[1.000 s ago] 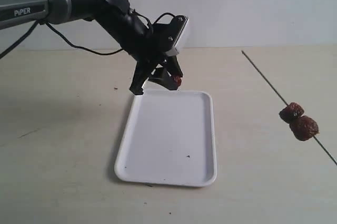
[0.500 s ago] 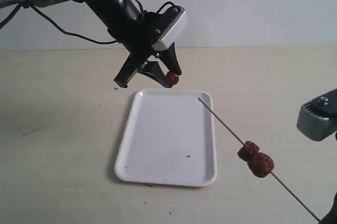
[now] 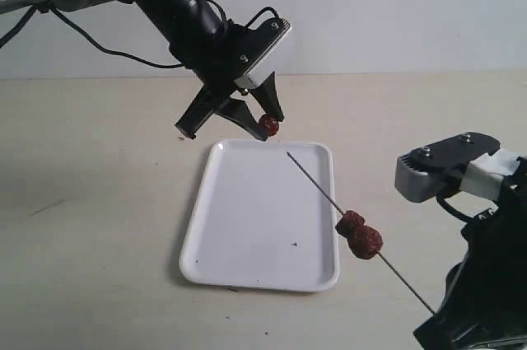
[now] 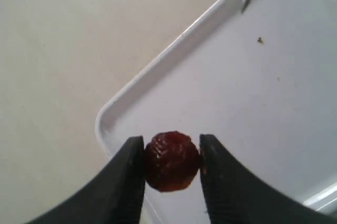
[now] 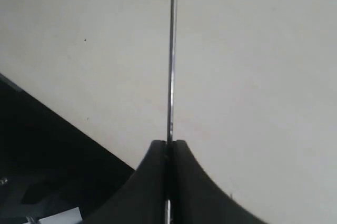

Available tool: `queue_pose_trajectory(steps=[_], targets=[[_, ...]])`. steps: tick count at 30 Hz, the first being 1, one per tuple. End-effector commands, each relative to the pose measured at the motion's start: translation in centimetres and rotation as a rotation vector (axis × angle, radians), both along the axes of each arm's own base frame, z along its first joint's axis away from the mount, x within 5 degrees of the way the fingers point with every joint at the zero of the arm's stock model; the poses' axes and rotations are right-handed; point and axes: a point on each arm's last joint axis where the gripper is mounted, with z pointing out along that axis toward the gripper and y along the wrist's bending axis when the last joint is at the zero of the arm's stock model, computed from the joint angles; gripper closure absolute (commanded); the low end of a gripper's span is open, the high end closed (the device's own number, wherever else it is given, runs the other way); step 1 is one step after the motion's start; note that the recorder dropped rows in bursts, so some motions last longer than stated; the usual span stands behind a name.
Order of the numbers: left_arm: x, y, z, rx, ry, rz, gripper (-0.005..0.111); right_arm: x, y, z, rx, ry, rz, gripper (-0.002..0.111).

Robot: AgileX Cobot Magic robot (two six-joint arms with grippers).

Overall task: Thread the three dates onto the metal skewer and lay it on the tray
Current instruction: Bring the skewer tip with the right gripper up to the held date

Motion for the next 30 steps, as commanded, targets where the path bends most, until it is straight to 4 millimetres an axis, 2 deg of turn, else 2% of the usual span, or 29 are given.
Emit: queue_pose_trajectory(steps=[1, 9, 30], targets=[[-1.1, -1.2, 0.5, 0.011, -0.011, -0.045, 0.072, 0.9, 0.4, -0.4, 0.011, -0.027, -0.003, 0.108], [-1.8, -2.0, 0.3, 0.036, -0.026, -0.077, 0.072, 1.5, 0.6, -0.9, -0.003, -0.040, -0.006, 0.108], [-1.8, -2.0, 0.3, 0.034, -0.025, -0.076, 0.072, 2.0, 0.1, -1.1, -0.065, -0.074, -0.016, 0.108]])
